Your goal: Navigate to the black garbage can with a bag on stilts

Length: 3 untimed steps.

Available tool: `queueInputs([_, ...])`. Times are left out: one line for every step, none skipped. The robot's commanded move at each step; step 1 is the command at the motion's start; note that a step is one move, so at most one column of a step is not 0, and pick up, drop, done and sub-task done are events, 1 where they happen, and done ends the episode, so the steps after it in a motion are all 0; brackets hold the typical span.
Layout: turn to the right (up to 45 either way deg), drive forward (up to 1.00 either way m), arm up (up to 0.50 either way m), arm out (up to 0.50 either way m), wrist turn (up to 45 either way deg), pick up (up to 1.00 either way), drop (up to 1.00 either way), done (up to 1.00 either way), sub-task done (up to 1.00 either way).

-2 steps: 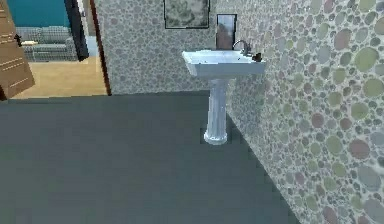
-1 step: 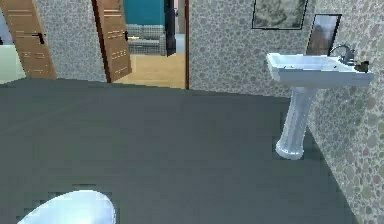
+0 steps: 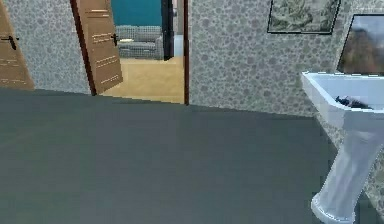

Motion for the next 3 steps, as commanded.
queueInputs([-3.0,0.00,0.00,0.00,0.0,0.00,0.00,0.00,0.00])
queueInputs([0.0,0.60,0.00,0.00,0.0,0.00,0.00,0.00,0.00])
queueInputs([-45.0,0.00,0.00,0.00,0.0,0.00,0.00,0.00,0.00])
